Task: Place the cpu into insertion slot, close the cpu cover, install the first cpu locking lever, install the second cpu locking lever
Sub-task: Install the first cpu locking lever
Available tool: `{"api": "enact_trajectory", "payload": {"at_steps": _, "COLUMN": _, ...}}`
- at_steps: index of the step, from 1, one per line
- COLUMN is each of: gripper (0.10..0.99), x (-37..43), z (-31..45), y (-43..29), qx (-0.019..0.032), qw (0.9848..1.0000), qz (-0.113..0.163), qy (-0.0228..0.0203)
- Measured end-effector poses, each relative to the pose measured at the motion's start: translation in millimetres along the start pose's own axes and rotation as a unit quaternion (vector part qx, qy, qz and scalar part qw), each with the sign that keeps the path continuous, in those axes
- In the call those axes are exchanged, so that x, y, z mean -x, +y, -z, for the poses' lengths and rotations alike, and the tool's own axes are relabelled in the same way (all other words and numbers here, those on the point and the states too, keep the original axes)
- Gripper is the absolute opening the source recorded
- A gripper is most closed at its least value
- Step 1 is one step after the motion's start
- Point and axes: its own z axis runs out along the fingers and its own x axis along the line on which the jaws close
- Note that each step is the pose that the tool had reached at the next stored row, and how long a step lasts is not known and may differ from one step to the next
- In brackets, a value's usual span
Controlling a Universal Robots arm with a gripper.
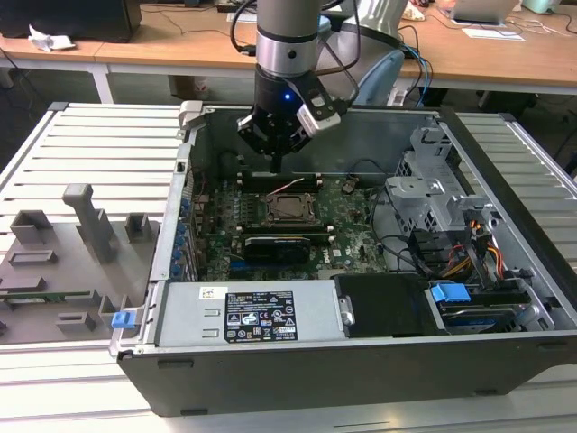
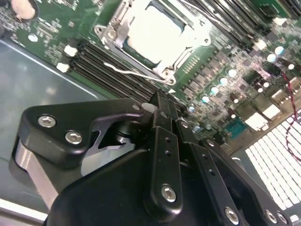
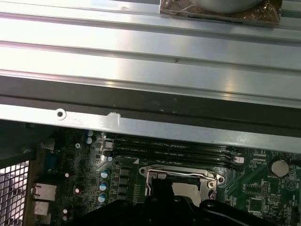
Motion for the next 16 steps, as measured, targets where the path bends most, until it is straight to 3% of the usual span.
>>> {"api": "enact_trajectory", "payload": {"at_steps": 3, "gripper": 0.106, "x": 2.4, "z": -1.1, "y": -0.4, "qx": 0.0022, "qw": 1.0, "qz": 0.0, "qy": -0.0001}}
{"api": "enact_trajectory", "payload": {"at_steps": 7, "gripper": 0.106, "x": 3.5, "z": -1.9, "y": -1.5, "qx": 0.0233, "qw": 0.9997, "qz": -0.004, "qy": -0.0027}}
{"api": "enact_trajectory", "payload": {"at_steps": 16, "gripper": 0.106, "x": 5.0, "z": -14.0, "y": -3.0, "qx": 0.028, "qw": 0.9993, "qz": -0.023, "qy": -0.0043}}
